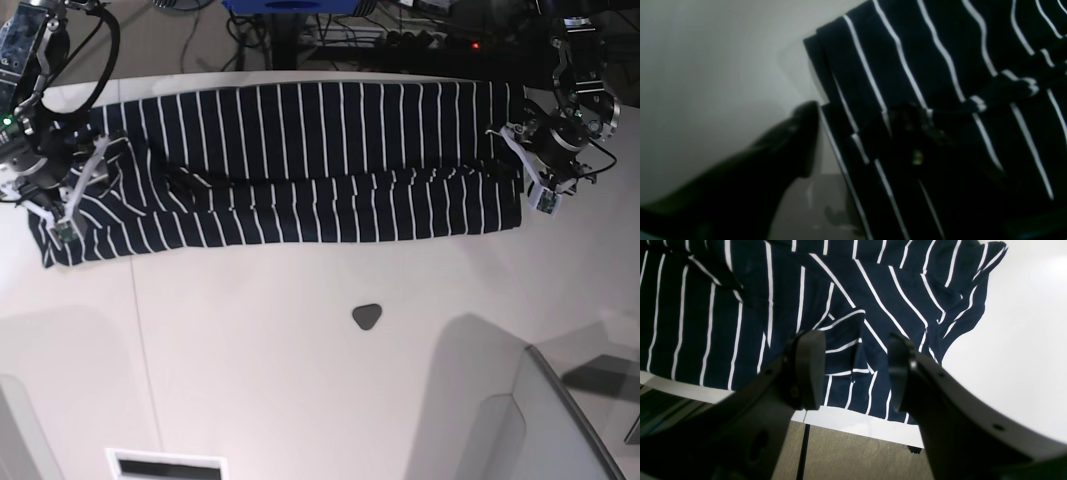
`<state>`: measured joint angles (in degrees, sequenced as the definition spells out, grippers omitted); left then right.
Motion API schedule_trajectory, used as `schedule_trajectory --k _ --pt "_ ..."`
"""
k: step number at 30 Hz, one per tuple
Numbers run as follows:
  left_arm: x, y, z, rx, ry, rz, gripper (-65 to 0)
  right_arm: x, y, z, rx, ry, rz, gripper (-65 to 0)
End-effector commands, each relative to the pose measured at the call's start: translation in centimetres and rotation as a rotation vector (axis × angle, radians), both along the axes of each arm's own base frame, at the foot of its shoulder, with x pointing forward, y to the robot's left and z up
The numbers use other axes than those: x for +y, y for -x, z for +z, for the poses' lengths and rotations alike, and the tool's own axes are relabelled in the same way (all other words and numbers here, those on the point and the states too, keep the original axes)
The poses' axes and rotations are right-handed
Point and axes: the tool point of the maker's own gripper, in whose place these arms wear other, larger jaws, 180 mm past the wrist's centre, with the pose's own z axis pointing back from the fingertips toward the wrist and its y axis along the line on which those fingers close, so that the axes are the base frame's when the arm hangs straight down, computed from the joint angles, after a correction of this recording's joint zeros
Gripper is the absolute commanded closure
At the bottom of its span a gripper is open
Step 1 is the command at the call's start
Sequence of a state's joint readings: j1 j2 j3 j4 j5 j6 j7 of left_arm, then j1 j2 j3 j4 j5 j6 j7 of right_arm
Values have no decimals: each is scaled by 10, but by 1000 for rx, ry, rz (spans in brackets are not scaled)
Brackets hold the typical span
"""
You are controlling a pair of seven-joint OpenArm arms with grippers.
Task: Layout the t-shirt on the table in an organized manner, then fold the t-shirt properly
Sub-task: 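Release the shirt end with the left gripper and reposition it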
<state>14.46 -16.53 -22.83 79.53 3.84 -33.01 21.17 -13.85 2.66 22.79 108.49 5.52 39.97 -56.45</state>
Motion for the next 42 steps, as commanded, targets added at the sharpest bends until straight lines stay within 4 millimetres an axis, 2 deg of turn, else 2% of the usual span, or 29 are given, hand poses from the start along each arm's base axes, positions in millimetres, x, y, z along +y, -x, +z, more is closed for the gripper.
schedule_trajectory --k 1,5,8,11,13,14,16,22,30,33,38,42 --pt "6 -5 11 -35 -12 -4 -387 -1 -8 9 -41 3 6 -285" --pt "2 -5 23 -64 -21 -23 -467 1 -5 0 -14 -11 7 -285" --pt "14 -8 42 -132 9 42 -497 -4 -3 -13 25 -18 3 -285" --pt "36 -12 66 -261 180 204 -500 -6 3 -26 66 -34 -10 -285" --pt "38 -10 72 -306 337 237 -499 -5 1 -26 44 -46 -8 -285" --pt "36 -7 70 -302 390 222 -499 -2 0 -26 32 -52 -2 -285" --pt "45 1 57 -280 450 286 -499 0 2 -27 23 -61 4 -285" --pt "56 25 16 -191 503 400 -499 1 2 -27 19 -64 5 -285" --pt "56 18 3 -182 543 447 -492 1 1 -27 16 -64 6 -285" --pt "50 19 -9 -163 576 476 -492 1 1 -27 16 -64 6 -285" --pt "8 21 -38 -43 616 397 -485 1 1 -27 16 -64 6 -285" --pt "-8 23 -45 -12 631 372 -484 1 1 -27 16 -64 6 -285"
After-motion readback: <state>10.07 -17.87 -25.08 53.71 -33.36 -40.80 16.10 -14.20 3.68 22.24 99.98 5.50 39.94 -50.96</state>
